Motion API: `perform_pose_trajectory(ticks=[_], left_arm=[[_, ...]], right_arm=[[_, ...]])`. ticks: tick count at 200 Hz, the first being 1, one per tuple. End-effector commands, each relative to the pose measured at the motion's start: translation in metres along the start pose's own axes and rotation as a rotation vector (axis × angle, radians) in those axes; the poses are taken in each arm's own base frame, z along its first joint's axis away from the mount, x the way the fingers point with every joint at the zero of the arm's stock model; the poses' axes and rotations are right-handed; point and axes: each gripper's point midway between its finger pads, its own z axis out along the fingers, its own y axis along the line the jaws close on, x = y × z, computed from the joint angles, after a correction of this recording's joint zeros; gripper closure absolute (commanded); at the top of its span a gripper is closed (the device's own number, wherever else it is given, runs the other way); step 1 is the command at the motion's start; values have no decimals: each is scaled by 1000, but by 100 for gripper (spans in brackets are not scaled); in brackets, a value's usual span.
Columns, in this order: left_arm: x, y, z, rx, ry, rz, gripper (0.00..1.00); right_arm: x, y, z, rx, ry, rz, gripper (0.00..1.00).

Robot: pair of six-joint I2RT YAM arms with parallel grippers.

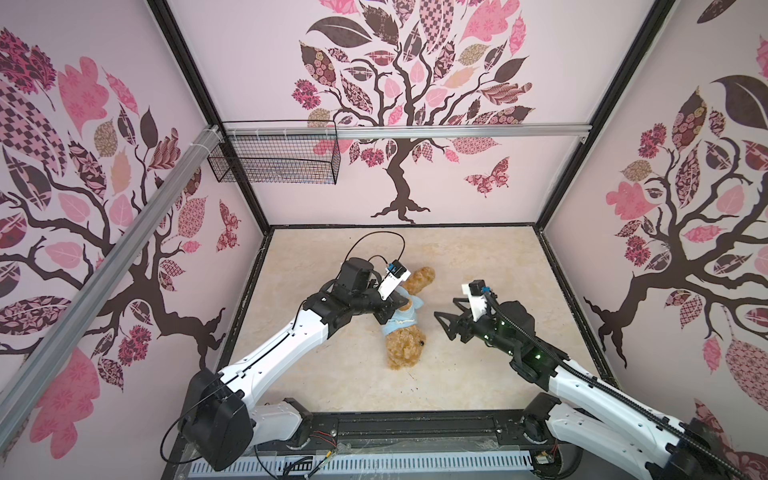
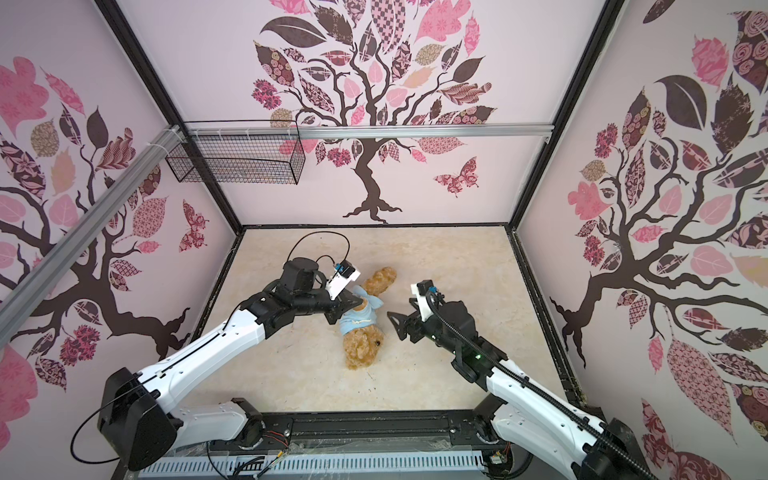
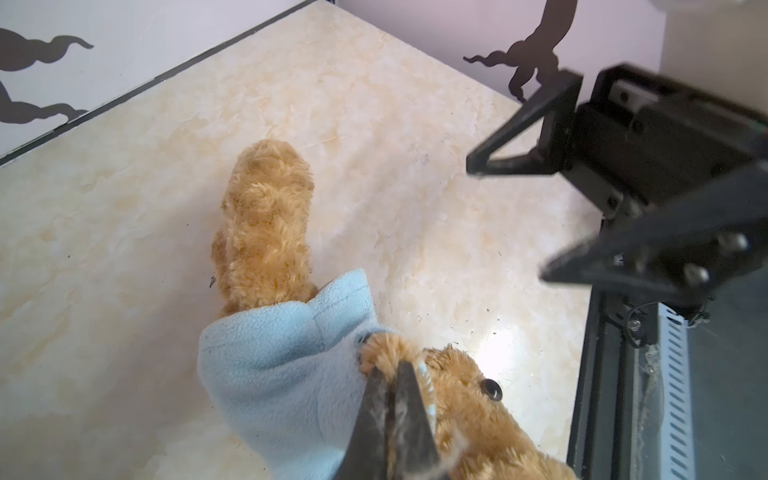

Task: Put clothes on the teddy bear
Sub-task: 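Open the right gripper and lift it off the sleeve while the left gripper holds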

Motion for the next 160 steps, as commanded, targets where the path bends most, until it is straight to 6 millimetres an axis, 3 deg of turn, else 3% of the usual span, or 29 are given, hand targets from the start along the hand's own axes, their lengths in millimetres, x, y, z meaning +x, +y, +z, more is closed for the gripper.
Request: perform_pose_trajectory(ticks=[1,34,63,76,98,127,142,160], left_arm=[[8,-10,11,21,21,-6,100],[-2,-27,10,77,-55,-35,100],[5,-58,48,140,-17,-67,100],[16,-73,70,168,20,-90,92],[21,-105,88,259,66,-112,65],[-2,-121,62,318,-26,-147,38],[-11,-121,40,304,-74,-152,31],[-9,-102,21,202,-126,-203,25]], right_arm=[[9,-36,-9,72,45,139,16],[12,-33,-10,4,47,170,21],[8,-55,-12,143,37,182,22],[3,-70,-17,238,27,184,22],[-10,-85,-29,344,-22,197,21],[-17,-74,-28,285,-39,196,23],[-17,-52,-19,144,-21,175,29],[-14,-21,-5,-40,15,183,37]])
